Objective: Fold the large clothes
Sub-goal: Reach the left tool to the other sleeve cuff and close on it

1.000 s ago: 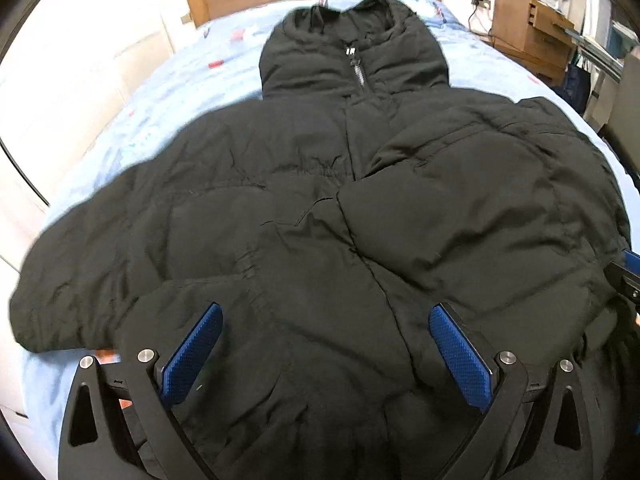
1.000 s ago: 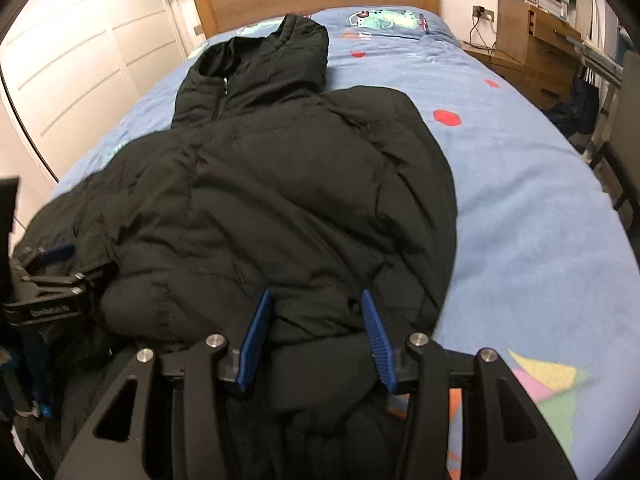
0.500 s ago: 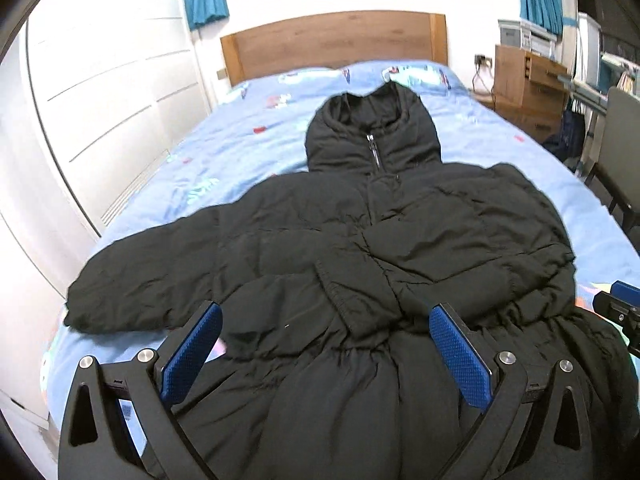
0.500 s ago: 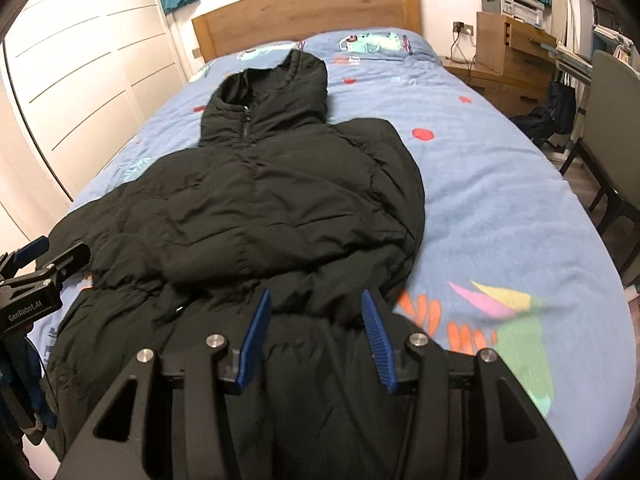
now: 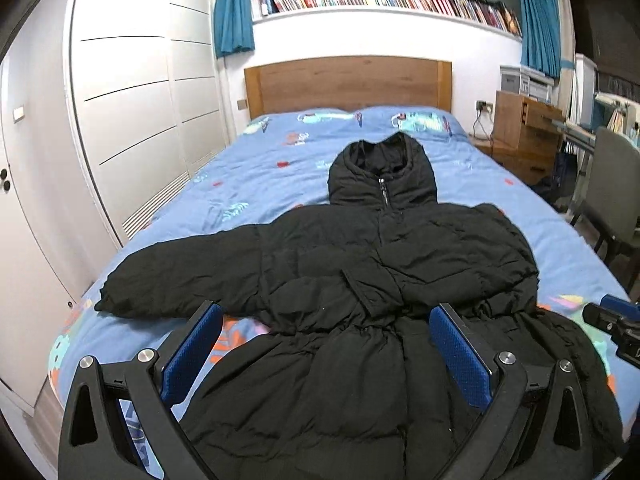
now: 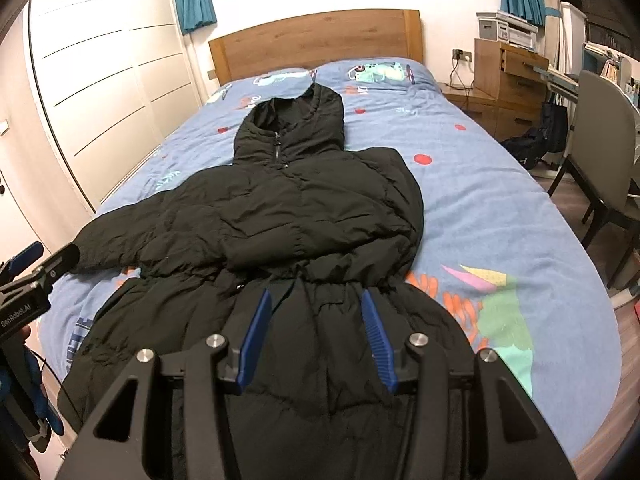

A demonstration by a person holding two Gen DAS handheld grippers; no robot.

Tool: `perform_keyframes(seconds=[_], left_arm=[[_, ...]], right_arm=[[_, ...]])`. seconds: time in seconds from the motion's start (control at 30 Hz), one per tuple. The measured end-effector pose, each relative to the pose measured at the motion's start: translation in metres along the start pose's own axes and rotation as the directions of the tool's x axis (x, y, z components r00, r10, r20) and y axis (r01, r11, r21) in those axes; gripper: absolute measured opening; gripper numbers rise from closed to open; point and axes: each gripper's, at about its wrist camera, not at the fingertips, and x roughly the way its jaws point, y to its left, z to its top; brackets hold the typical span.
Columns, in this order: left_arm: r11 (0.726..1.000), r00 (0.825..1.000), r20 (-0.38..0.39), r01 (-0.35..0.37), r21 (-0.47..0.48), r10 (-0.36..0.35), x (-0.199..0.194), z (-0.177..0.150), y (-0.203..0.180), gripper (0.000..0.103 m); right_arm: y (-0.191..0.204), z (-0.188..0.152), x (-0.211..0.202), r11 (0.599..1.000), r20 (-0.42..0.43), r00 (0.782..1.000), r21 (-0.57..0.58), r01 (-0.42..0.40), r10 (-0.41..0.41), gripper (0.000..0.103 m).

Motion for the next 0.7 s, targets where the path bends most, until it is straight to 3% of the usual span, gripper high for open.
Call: perform_keyframes(seconds=[0.27,0.4,0.7], left_arm=[[0.999,0.999,0.038,0.026,-0.023,-0.025,-0.025,-0.003,0.010,0.102],[0.999,0.999,0.035,0.035,-0.034,-0.034,-0.024,-0.004,0.017,0.102],[0.996,0.999,0.004,0.036,-0.078,-0.036,-0.003,-0.007,0.039,0.102]], right_arm=[[0.010,-0.008,-0.024,1.000,0.022,1.000,0.003,0.012,-0.012,0.046],[0.008,-0.011,-0.028,0.999,0.033,0.999,0.017,0.031,-0.031,0.059],[0.001,-0.009,-0.020,0.995,0.023,0.996,0.050,0.081,-0.083,0.066]])
